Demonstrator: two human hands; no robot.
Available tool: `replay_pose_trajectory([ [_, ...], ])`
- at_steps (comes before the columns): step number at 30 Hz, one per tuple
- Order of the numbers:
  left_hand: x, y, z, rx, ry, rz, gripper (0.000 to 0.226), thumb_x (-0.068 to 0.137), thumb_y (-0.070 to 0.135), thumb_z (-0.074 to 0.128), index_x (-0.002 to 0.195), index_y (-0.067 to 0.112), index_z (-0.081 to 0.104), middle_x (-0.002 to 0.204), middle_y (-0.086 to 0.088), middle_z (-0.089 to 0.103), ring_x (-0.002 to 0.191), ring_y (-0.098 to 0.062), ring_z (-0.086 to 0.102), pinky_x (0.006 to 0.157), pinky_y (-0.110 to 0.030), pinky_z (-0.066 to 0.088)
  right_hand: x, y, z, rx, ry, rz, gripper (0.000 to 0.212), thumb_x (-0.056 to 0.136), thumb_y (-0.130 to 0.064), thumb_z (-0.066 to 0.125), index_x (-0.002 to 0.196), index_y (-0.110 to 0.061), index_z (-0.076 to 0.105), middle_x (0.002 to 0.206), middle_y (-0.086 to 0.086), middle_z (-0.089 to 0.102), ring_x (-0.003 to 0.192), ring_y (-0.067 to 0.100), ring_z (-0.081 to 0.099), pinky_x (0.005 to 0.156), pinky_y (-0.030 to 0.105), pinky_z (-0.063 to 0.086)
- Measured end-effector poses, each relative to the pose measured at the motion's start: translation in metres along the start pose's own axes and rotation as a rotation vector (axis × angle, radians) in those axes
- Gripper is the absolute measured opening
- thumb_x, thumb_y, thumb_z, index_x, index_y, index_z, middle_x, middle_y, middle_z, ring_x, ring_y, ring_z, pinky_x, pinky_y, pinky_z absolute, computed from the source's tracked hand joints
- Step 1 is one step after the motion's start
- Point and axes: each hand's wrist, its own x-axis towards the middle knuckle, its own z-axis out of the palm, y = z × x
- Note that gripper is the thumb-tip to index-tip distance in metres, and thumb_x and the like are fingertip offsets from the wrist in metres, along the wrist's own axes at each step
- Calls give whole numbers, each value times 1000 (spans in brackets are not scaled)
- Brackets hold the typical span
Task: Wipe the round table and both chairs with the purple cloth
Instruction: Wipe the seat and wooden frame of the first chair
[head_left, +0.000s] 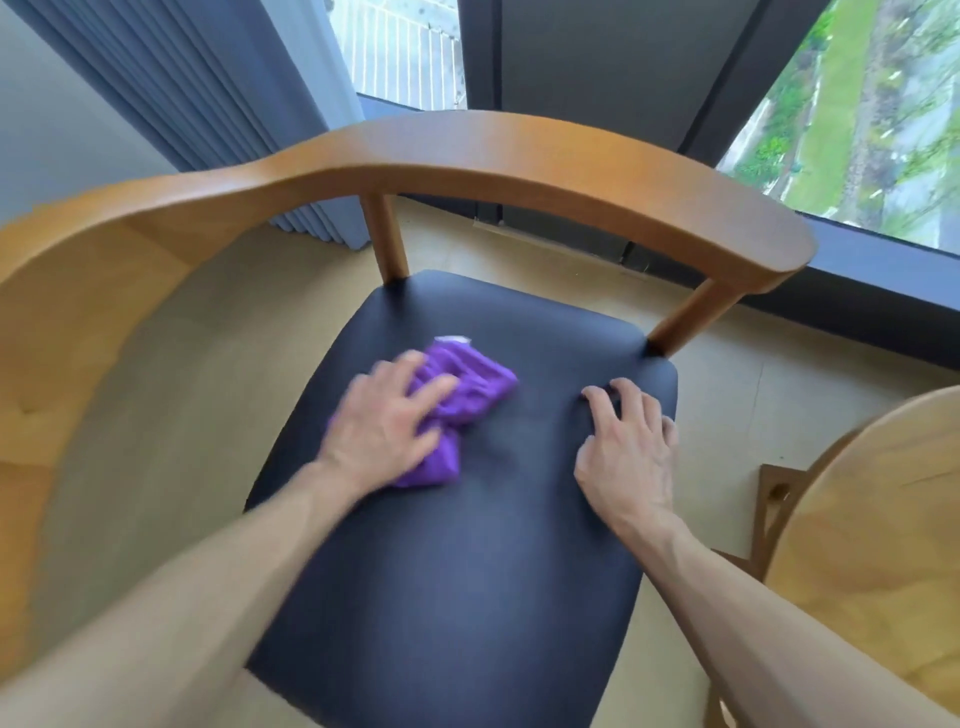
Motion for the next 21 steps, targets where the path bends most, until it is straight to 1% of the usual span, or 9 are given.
replay_pose_trajectory([
  [3,0,-54,-2,-1,-10,-569,52,86,31,65,136,23,56,137,-16,46,111,-40,50,88,-54,46,-2,11,0,-13,-33,63,54,80,-23,57,132,-33,45,147,3,35,133,26,33,98,45,37],
  [6,37,-52,-1,-173,-26,-1170,45,93,30,46,136,20,51,139,-15,41,125,-40,40,102,-54,33,-2,14,1,16,-51,79,54,83,-25,55,134,-34,42,150,2,32,135,26,30,93,44,42],
  [8,73,-33,0,-214,4,-1299,41,93,25,42,132,18,54,142,-16,41,129,-40,38,103,-53,32,-2,15,0,27,-57,79,54,84,-26,55,135,-35,42,151,1,32,136,26,29,92,43,44],
  [11,116,25,0,-193,44,-1078,37,94,23,44,129,21,55,144,-14,39,128,-40,39,98,-53,40,-2,14,0,-5,-58,60,55,86,-26,53,138,-34,40,153,2,31,136,26,29,93,42,45],
  [12,128,50,0,-208,33,-925,37,94,24,45,129,22,55,143,-12,40,126,-38,40,97,-51,43,-1,13,0,-9,-58,65,56,85,-25,54,138,-33,40,153,3,31,136,27,29,93,42,45],
  [15,149,115,3,-164,-111,-286,41,89,27,51,130,28,55,140,-6,44,124,-33,42,95,-45,42,4,7,-3,-29,-74,83,62,80,-21,57,139,-29,41,150,7,32,134,30,31,95,43,41],
  [17,156,106,-1,-141,-157,-40,46,85,27,54,131,32,55,138,-2,47,124,-30,44,97,-43,42,9,6,-6,-44,-87,80,64,76,-21,57,138,-26,41,148,9,33,130,31,32,97,42,38],
  [19,156,63,-5,-74,-141,-66,50,82,26,56,132,33,55,138,-1,49,122,-29,47,99,-42,43,14,7,-9,-46,-99,73,67,73,-22,57,137,-27,39,147,9,31,127,32,32,98,41,36],
  [21,148,6,-9,-23,-123,-269,50,82,22,56,132,30,55,138,-6,48,120,-35,48,99,-44,44,17,6,-10,-24,-120,48,71,70,-23,56,138,-28,36,150,8,26,129,31,29,100,41,33],
])
